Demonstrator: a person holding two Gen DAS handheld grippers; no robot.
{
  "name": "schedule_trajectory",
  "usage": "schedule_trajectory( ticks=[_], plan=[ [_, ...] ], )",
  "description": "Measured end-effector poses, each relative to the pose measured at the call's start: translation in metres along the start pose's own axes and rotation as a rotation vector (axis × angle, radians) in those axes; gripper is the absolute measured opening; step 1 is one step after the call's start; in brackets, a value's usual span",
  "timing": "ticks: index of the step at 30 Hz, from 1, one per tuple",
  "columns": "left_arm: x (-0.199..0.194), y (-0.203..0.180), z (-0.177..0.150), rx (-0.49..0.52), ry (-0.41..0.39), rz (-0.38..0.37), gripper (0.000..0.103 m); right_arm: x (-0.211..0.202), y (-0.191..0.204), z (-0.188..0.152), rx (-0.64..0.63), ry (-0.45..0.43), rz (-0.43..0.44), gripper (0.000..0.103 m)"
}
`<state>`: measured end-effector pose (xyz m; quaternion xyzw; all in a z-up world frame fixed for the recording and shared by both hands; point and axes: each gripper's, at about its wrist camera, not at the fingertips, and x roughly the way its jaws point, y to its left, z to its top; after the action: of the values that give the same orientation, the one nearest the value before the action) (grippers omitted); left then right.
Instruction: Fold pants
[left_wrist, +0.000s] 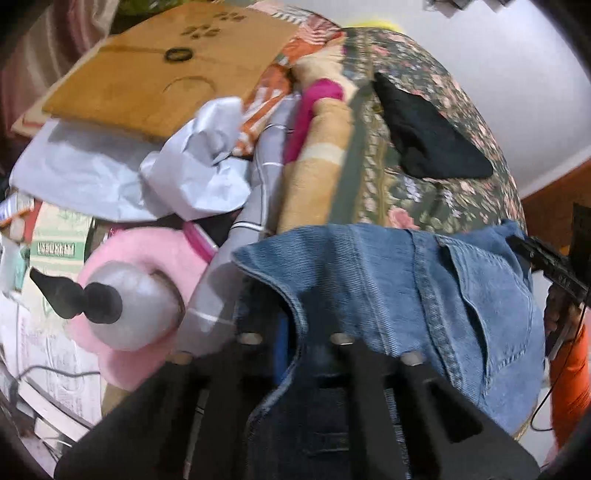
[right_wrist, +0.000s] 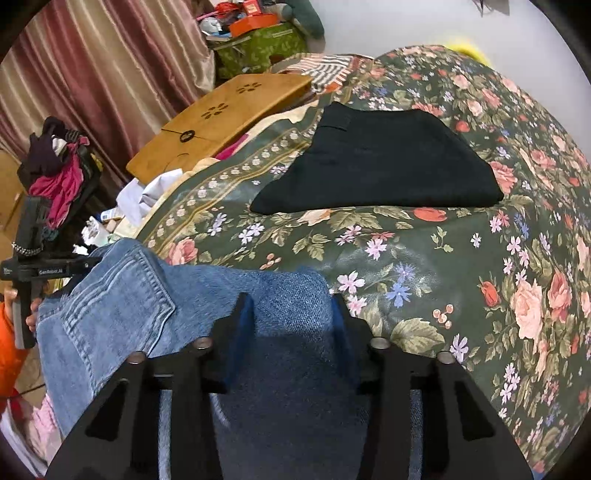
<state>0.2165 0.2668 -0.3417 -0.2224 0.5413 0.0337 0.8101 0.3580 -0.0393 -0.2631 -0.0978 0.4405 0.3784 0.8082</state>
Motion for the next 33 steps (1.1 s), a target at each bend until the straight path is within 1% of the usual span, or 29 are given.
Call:
schedule_trajectory(
  ticks=[3, 6, 7, 8, 10, 12, 13, 14, 15, 16, 17, 18, 19, 20, 21, 22, 23, 24, 25, 28, 29, 30, 32, 33],
  plan=[
    [-0.008, -0.023, -0.002, 0.097, -0.05, 0.123, 0.003, -0.006, 0.011, -0.004, -0.052, -0.047, -0.059, 0.026],
    [-0.028, -0.037, -0.002, 0.173, -0.139, 0.245, 0.003, -0.011, 0.02, -0.007, -0.109, -0.095, -0.124, 0.023],
    [-0.036, -0.037, 0.0, 0.188, -0.167, 0.276, 0.003, -0.012, 0.019, -0.007, -0.105, -0.105, -0.131, 0.023],
    [-0.04, -0.035, 0.001, 0.189, -0.179, 0.287, 0.003, -0.012, 0.017, -0.006, -0.099, -0.11, -0.135, 0.022],
    [-0.042, -0.028, 0.005, 0.188, -0.176, 0.302, 0.005, -0.008, 0.015, -0.004, -0.095, -0.111, -0.154, 0.022],
    [-0.029, -0.025, 0.007, 0.21, -0.141, 0.339, 0.007, -0.002, 0.012, -0.001, -0.079, -0.088, -0.16, 0.022],
    [-0.023, -0.024, 0.007, 0.208, -0.121, 0.345, 0.007, 0.001, 0.011, 0.001, -0.067, -0.075, -0.161, 0.022],
    [-0.015, -0.022, 0.007, 0.206, -0.086, 0.335, 0.007, 0.001, 0.011, 0.002, -0.061, -0.064, -0.161, 0.023],
    [-0.01, -0.02, 0.008, 0.206, -0.056, 0.328, 0.012, -0.001, 0.011, 0.003, -0.055, -0.055, -0.159, 0.024],
    [-0.012, -0.019, 0.007, 0.198, -0.052, 0.332, 0.014, -0.007, 0.01, 0.005, -0.032, -0.053, -0.171, 0.024],
    [-0.016, -0.017, 0.007, 0.186, -0.054, 0.33, 0.016, -0.013, 0.009, 0.005, -0.013, -0.049, -0.174, 0.029],
    [-0.023, -0.016, 0.007, 0.169, -0.058, 0.324, 0.023, -0.019, 0.007, 0.004, 0.007, -0.045, -0.175, 0.03],
    [-0.035, -0.014, 0.007, 0.149, -0.071, 0.295, 0.027, -0.031, 0.007, 0.002, 0.023, -0.05, -0.163, 0.03],
    [-0.046, -0.011, 0.005, 0.133, -0.09, 0.266, 0.038, -0.039, 0.007, 0.0, 0.03, -0.058, -0.151, 0.031],
    [-0.053, -0.01, 0.003, 0.121, -0.106, 0.249, 0.053, -0.048, 0.007, -0.003, 0.036, -0.068, -0.143, 0.035],
    [-0.062, -0.009, -0.002, 0.103, -0.13, 0.234, 0.059, -0.061, 0.009, -0.009, 0.044, -0.087, -0.139, 0.039],
    [-0.068, -0.007, -0.005, 0.087, -0.145, 0.224, 0.063, -0.068, 0.01, -0.014, 0.048, -0.099, -0.138, 0.045],
    [-0.072, -0.006, -0.009, 0.07, -0.15, 0.209, 0.063, -0.078, 0.013, -0.021, 0.052, -0.113, -0.132, 0.047],
    [-0.073, -0.004, -0.013, 0.054, -0.135, 0.185, 0.063, -0.082, 0.014, -0.025, 0.054, -0.115, -0.127, 0.047],
    [-0.063, -0.001, -0.027, 0.012, -0.069, 0.133, 0.063, -0.093, 0.022, -0.048, 0.076, -0.096, -0.108, 0.047],
    [-0.055, 0.0, -0.034, 0.002, -0.033, 0.123, 0.063, -0.094, 0.024, -0.054, 0.082, -0.091, -0.1, 0.048],
    [-0.051, 0.0, -0.039, -0.002, -0.021, 0.119, 0.064, -0.095, 0.026, -0.06, 0.087, -0.082, -0.091, 0.048],
    [-0.044, -0.002, -0.051, -0.008, -0.009, 0.116, 0.063, -0.091, 0.031, -0.077, 0.1, -0.053, -0.072, 0.048],
    [-0.044, -0.003, -0.056, -0.008, -0.017, 0.116, 0.061, -0.088, 0.033, -0.085, 0.102, -0.038, -0.07, 0.048]
  ],
)
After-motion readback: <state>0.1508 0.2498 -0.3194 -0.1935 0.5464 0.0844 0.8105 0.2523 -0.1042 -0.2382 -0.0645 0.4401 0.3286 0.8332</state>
